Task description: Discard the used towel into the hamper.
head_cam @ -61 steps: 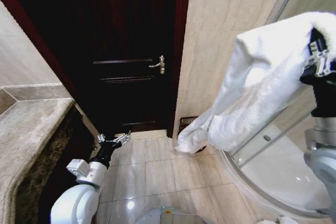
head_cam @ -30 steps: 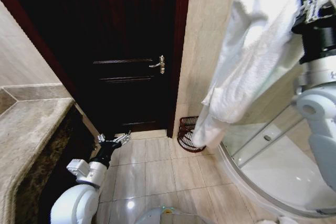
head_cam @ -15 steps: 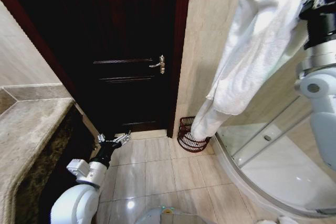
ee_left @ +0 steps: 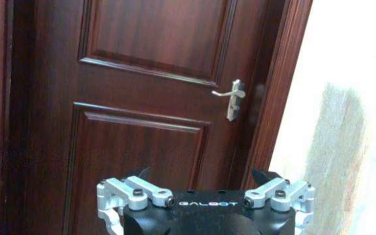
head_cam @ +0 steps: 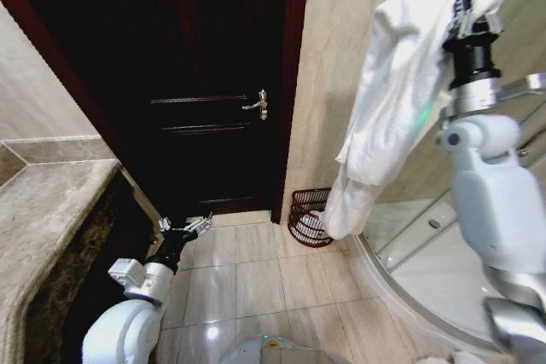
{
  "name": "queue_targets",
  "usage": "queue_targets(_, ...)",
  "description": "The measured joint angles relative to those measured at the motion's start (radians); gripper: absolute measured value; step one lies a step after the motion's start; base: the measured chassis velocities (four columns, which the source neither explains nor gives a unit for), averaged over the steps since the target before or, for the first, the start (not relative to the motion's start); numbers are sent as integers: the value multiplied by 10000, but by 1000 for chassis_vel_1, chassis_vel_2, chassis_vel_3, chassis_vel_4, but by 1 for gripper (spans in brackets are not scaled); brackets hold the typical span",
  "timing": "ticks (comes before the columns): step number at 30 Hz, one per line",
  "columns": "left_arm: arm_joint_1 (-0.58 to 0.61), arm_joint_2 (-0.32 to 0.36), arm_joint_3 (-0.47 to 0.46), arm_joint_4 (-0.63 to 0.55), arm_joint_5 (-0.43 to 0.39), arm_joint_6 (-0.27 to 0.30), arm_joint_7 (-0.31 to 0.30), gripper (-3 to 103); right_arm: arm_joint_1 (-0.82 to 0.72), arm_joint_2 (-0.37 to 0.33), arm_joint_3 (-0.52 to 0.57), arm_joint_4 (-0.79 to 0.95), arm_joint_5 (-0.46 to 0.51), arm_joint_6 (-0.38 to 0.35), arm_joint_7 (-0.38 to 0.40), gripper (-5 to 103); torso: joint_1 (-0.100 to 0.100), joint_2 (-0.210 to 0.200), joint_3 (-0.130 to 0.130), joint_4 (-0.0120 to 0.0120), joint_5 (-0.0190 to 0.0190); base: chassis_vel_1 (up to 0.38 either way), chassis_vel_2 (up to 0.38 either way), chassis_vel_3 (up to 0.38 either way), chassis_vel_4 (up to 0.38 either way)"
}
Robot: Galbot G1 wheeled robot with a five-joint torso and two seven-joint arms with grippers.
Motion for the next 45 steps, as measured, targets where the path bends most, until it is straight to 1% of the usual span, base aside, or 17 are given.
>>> queue_targets(1, 1, 0, 0, 0, 0, 0, 0, 100, 221, 234, -6, -225, -151, 30, -30, 7, 0, 0, 0, 1, 0, 0, 0, 0, 0)
queue_targets(2, 1, 0, 0, 0, 0, 0, 0, 100, 221, 234, -6, -225, -151, 30, -30, 7, 0, 0, 0, 1, 0, 0, 0, 0, 0)
queue_targets(5, 0, 0, 0, 0, 0, 0, 0, 100, 722, 620, -31, -785, -404, 157, -111, 7, 0, 0, -1, 0, -1, 0, 0, 0, 0)
queue_targets(6, 0, 0, 0, 0, 0, 0, 0, 100, 722, 620, -31, -785, -404, 157, -111, 7, 0, 0, -1, 0, -1, 0, 0, 0, 0)
queue_targets(10, 0, 0, 0, 0, 0, 0, -1, 100, 1069, 1022, -23, -1289, -513, 231, -201, 7, 0, 0, -1, -2, 4, 0, 0, 0, 0)
queue_targets(21, 0, -1, 0, 0, 0, 0, 0, 100, 2167, 1243, -435, -2549, -550, 466, -431, 7, 0, 0, -1, -2, 1, 0, 0, 0, 0)
queue_targets(31, 0, 0, 0, 0, 0, 0, 0, 100, 3079, 1459, -871, -3776, -564, 933, -902, 7, 1, 0, -1, 1, -1, 0, 0, 0, 0)
queue_targets(36, 0, 0, 0, 0, 0, 0, 0, 100, 2961, 1496, -787, -3928, -581, 1044, -1013, 7, 0, 1, -1, -1, 3, 0, 0, 0, 0)
queue_targets(39, 0, 0, 0, 0, 0, 0, 0, 100, 2424, 1501, -542, -3930, -625, 1088, -1017, 7, 0, 1, 0, -3, 9, 0, 0, 0, 0)
queue_targets(45, 0, -1, 0, 0, 0, 0, 0, 100, 1743, 1501, -325, -3749, -650, 1155, -1005, 7, 0, 1, -1, -3, 3, 0, 0, 0, 0)
